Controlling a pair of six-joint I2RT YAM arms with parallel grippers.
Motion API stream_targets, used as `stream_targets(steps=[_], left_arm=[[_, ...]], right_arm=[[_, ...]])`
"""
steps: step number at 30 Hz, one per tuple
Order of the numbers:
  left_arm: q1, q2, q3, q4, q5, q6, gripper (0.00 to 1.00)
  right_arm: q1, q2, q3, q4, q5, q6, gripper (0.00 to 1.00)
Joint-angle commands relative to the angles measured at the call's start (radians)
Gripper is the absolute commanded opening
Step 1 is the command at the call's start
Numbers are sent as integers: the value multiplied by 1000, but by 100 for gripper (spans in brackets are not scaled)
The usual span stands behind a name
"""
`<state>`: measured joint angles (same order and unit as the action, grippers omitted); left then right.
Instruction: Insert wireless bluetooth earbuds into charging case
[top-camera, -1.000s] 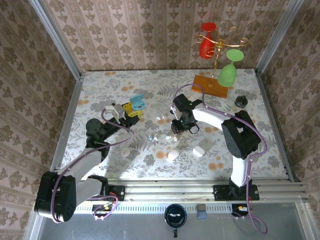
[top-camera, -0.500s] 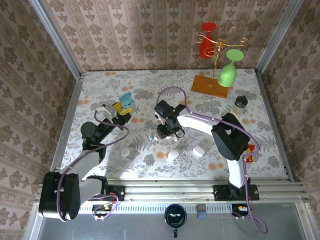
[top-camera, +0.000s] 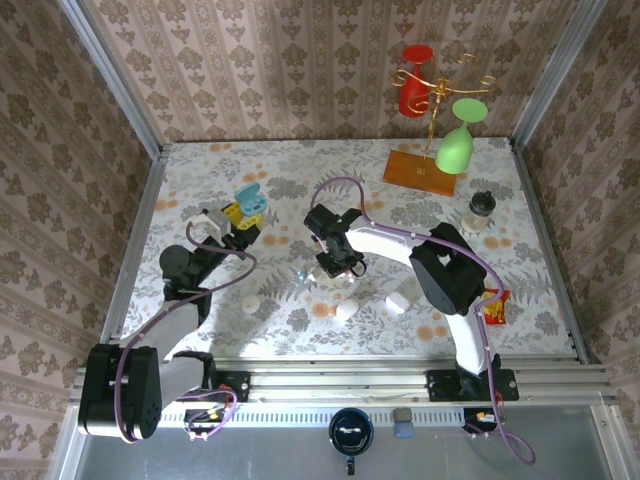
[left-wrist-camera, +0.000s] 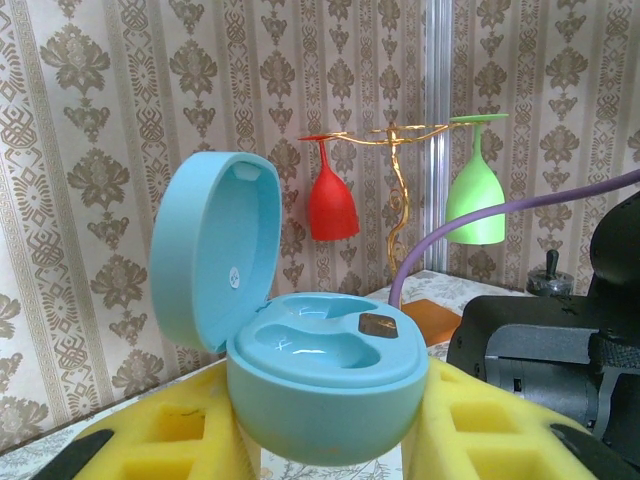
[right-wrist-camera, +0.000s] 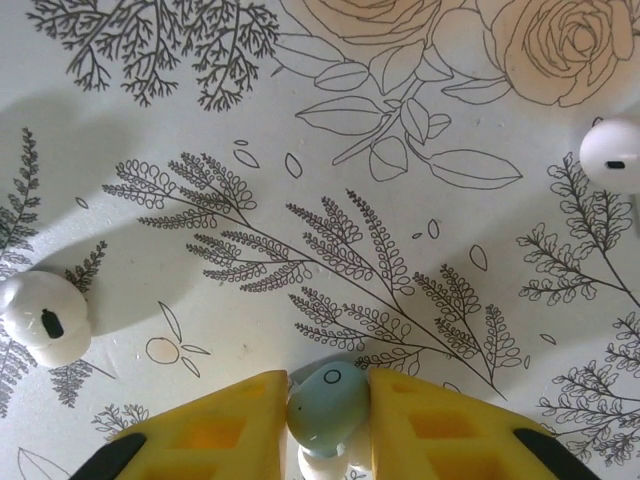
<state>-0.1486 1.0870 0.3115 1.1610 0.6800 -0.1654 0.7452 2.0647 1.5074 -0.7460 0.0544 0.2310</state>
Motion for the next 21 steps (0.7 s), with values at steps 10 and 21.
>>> stream_targets(steps=[10,21], left_arm=[[8,-2,-6,47,13,-25,24],[6,10,-4,42,13,-22,24]], right_arm=[[-39,-116,-43,-3,36,-32,24],[-157,-144,-148,9,-41,-125,24]])
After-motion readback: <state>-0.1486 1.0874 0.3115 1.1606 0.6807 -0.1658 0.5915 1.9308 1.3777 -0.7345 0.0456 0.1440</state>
